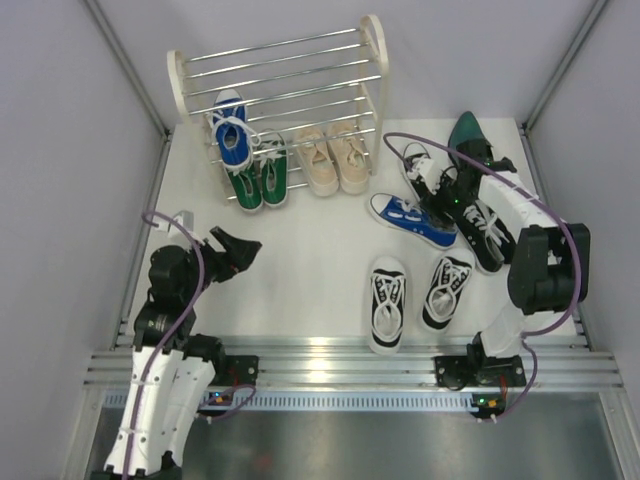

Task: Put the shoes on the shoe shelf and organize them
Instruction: Pick up the shoe at the center of the board.

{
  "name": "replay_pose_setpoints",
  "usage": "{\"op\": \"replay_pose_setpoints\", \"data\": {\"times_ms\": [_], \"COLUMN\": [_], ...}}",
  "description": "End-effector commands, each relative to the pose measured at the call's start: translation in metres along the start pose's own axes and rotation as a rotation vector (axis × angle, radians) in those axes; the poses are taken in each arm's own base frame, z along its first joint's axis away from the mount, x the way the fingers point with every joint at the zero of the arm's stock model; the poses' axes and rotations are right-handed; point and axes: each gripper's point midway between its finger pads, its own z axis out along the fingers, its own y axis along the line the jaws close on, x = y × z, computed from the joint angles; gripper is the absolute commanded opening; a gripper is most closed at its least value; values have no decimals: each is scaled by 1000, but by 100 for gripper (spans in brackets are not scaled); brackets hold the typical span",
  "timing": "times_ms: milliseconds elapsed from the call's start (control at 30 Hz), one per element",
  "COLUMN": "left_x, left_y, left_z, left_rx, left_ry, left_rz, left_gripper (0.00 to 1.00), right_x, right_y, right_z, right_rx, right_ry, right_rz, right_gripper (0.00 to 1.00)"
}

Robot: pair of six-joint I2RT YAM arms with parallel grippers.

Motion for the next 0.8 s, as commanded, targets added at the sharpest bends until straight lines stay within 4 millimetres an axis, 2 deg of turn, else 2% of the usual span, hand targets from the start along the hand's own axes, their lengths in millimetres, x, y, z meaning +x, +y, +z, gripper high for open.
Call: {"op": "replay_pose_setpoints", "data": {"times_ms": [0,100,200,500,600,767], "left_x": [3,10,11,13,14,14], "left_y": [-11,-7,-6,-4,-6,-11], "left_z": [-8,-8,-7,-3,-1,1], "left_rx": [69,68,64,58,73,100], "left_ry": [-37,-32,-26,-4,-1,4], "left_rz": [-101,-130,-136,-144,-157,-175], "left_gripper": [87,87,87,87,87,87], "right_x": [-10,-4,-3,-5,-3,-4], "right_y": [-35,-25,-15,4,-1,-14], "right_z": [-7,7,12,-6,2,30], "right_rx": [119,75,48,6,30,25], "right_ry": [-13,-13,-22,-39,-38,-26], "right_rz": [-52,-33,-24,-27,-4,58], "right_gripper": [62,58,58,62,64,62]}}
